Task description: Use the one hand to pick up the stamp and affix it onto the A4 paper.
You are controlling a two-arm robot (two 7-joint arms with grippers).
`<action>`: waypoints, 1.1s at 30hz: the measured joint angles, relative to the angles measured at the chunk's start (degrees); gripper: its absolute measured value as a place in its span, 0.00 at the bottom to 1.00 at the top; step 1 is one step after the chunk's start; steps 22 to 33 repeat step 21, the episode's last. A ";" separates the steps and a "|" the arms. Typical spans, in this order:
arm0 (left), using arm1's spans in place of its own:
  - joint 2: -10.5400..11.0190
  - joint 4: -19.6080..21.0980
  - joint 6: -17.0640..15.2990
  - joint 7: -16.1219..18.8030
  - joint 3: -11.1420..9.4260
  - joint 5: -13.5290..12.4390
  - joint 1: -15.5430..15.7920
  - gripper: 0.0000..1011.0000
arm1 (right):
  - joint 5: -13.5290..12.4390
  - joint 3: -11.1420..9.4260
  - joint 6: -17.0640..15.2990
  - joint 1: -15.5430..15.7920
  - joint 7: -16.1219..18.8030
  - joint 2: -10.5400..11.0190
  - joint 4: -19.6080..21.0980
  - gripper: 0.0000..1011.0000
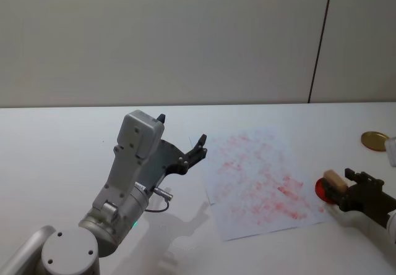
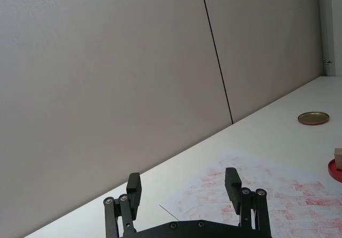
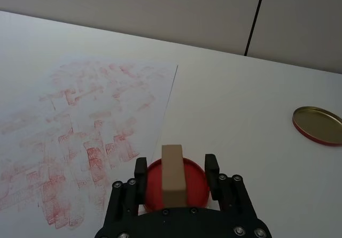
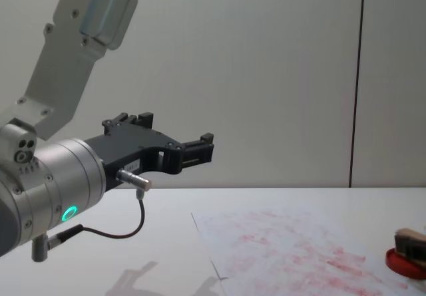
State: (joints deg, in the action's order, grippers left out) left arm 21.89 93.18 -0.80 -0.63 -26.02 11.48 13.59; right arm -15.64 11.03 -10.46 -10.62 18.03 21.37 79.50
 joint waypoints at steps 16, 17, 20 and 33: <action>0.00 0.00 0.00 0.00 0.00 0.00 0.00 0.98 | -0.25 -0.12 2.61 0.99 -1.45 0.16 5.32 0.99; 0.00 0.00 0.00 0.00 0.00 0.00 0.00 0.98 | -0.25 -0.12 2.68 1.06 -1.54 0.16 5.71 0.99; 0.00 0.00 0.00 0.00 0.00 0.00 0.00 0.98 | -0.25 -0.12 3.10 1.30 -2.02 0.15 7.24 0.99; 0.00 0.00 0.00 0.00 0.00 0.00 0.00 0.98 | -0.25 -0.11 3.25 1.39 -2.20 0.15 7.82 0.99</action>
